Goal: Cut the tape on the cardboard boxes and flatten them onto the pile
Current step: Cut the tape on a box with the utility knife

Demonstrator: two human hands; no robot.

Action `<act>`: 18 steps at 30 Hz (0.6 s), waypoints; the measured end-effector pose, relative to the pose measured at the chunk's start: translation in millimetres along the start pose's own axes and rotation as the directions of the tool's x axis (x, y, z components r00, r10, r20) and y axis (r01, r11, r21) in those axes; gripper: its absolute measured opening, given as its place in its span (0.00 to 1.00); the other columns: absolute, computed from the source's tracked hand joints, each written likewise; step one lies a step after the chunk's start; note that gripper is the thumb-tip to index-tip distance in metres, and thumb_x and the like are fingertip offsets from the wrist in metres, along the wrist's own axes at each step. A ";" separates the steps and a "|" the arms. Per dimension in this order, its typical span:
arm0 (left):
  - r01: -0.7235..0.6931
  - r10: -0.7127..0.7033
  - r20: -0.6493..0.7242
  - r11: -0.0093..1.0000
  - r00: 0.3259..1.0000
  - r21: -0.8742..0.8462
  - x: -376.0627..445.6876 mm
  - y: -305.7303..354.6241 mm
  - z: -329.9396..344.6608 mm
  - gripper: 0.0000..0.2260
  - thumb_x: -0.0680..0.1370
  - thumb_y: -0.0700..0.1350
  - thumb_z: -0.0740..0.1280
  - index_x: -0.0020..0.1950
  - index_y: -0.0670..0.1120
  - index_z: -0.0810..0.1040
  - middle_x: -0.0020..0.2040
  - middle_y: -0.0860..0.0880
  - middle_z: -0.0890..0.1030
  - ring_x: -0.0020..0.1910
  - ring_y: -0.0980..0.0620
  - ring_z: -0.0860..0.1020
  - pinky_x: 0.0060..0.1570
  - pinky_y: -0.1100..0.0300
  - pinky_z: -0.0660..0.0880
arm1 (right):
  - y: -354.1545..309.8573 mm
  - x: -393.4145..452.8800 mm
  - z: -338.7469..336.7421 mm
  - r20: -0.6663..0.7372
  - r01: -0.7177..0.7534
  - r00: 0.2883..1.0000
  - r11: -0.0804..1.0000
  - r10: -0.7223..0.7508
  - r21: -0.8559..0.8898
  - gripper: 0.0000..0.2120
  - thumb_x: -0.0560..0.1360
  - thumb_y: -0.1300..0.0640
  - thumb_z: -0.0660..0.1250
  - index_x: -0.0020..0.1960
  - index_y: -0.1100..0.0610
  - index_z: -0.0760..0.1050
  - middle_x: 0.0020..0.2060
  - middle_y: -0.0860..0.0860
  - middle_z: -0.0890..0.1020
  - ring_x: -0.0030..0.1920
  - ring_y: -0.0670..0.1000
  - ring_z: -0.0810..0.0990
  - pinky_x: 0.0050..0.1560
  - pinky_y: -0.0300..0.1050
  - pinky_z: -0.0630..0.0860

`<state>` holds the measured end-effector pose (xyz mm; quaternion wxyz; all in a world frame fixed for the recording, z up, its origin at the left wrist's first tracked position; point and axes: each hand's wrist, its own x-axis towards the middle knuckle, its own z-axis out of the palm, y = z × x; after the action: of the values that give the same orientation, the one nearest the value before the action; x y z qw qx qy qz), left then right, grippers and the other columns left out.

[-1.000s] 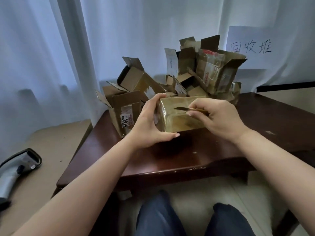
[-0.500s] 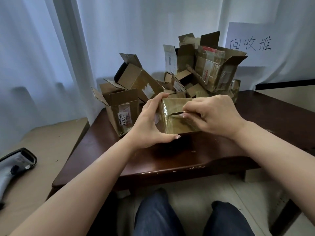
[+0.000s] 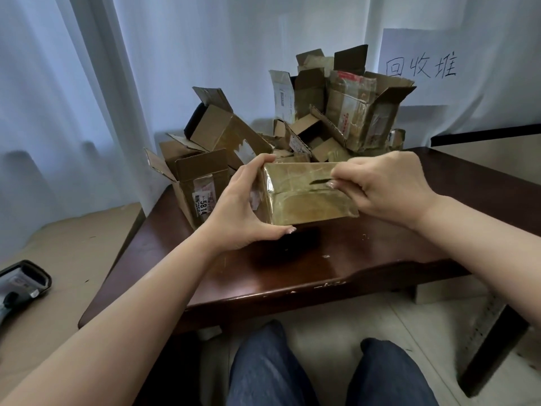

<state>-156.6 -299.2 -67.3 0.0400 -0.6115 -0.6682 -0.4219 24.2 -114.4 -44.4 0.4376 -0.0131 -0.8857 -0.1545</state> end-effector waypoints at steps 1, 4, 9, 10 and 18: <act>-0.008 0.008 0.002 1.000 1.000 0.011 2.1 2.3 1.7 0.46 0.61 0.56 0.80 0.73 0.54 0.61 0.67 0.52 0.69 0.68 0.52 0.68 0.65 0.46 0.71 | -5.7 5.4 1.2 -0.017 0.013 1.000 1.000 -0.012 0.025 0.16 0.77 0.46 0.58 0.42 0.52 0.81 0.32 0.46 0.82 0.27 0.55 0.79 0.24 0.37 0.65; -0.011 0.011 0.006 1.000 1.000 0.009 4.9 5.3 4.6 0.46 0.61 0.55 0.80 0.73 0.54 0.61 0.67 0.52 0.69 0.68 0.52 0.68 0.66 0.46 0.70 | -22.4 17.7 7.2 -0.027 0.042 0.999 0.996 -0.040 0.074 0.16 0.77 0.45 0.57 0.44 0.51 0.81 0.35 0.46 0.83 0.30 0.56 0.80 0.25 0.44 0.70; -0.007 0.007 0.008 1.000 1.000 0.010 6.0 8.5 4.1 0.46 0.60 0.56 0.80 0.73 0.54 0.62 0.65 0.52 0.69 0.67 0.53 0.68 0.66 0.48 0.70 | -30.1 17.9 12.1 -0.044 0.073 0.997 0.991 -0.068 0.116 0.16 0.77 0.46 0.57 0.44 0.52 0.80 0.34 0.47 0.82 0.30 0.57 0.80 0.25 0.42 0.67; -0.004 0.004 0.007 1.000 1.000 0.004 6.8 8.8 4.4 0.46 0.60 0.55 0.80 0.73 0.54 0.62 0.65 0.52 0.70 0.67 0.52 0.68 0.66 0.48 0.70 | -30.8 18.6 12.9 -0.041 0.063 0.997 0.992 -0.059 0.112 0.16 0.77 0.45 0.57 0.44 0.52 0.80 0.35 0.47 0.82 0.30 0.57 0.80 0.24 0.42 0.67; -0.005 0.005 0.019 1.000 1.000 -0.006 5.9 8.2 5.1 0.46 0.59 0.56 0.80 0.73 0.54 0.62 0.66 0.52 0.69 0.68 0.52 0.68 0.65 0.46 0.71 | -26.6 13.4 11.9 -0.049 0.025 0.999 0.990 -0.019 0.141 0.15 0.77 0.46 0.57 0.46 0.51 0.80 0.37 0.46 0.84 0.32 0.56 0.81 0.25 0.43 0.70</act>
<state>-148.7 -292.3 -63.0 0.0332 -0.6172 -0.6658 -0.4179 2.6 -137.9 -47.7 0.4567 0.0315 -0.8839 -0.0962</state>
